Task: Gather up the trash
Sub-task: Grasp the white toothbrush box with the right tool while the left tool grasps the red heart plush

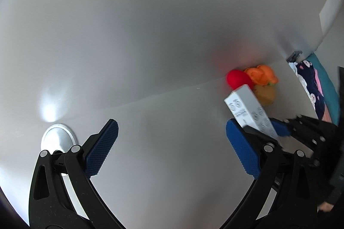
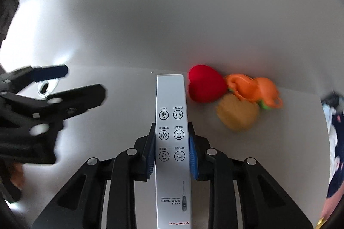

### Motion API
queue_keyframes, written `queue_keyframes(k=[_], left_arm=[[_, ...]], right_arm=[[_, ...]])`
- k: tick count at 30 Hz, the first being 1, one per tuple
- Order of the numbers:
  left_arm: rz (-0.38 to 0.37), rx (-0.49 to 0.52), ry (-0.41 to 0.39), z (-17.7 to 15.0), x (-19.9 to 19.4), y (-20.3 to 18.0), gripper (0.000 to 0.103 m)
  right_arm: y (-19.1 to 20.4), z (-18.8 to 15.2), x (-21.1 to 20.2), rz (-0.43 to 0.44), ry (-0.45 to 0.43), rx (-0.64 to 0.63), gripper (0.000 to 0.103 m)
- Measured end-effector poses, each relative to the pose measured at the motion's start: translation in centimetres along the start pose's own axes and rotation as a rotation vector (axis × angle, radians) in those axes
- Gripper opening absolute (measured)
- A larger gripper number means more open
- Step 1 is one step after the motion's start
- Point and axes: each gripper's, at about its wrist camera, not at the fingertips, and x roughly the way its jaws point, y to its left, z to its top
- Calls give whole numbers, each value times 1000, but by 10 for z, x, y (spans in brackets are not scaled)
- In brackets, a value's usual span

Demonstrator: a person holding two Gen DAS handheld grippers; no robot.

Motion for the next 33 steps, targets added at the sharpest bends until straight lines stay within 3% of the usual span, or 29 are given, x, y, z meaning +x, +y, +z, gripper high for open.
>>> queue_keyframes(k=[7,11,16,19,24,33], left_arm=[[-11,57,-16,6,11,-37,97],[8,-18,-47,19,24,-46,97],[51,-177,-51,36,44,-52,79],[85,-208,-39,41,56,-64,66],[113,-232,-32,53,63,-79,56],[24,-182,37,63,69,-81,53]], right_arm=[[-50,-11,-49,-123,-100,162,28],[-71,-11,-57,-209,-146,265,28],[-87,-12,-64,-208,-182,347,28],[-97,-16,-65,-199,-181,361,28],[-97,-22,-63,-186,-168,374,28],[-98,-24,-67,-184,-180,409,28]])
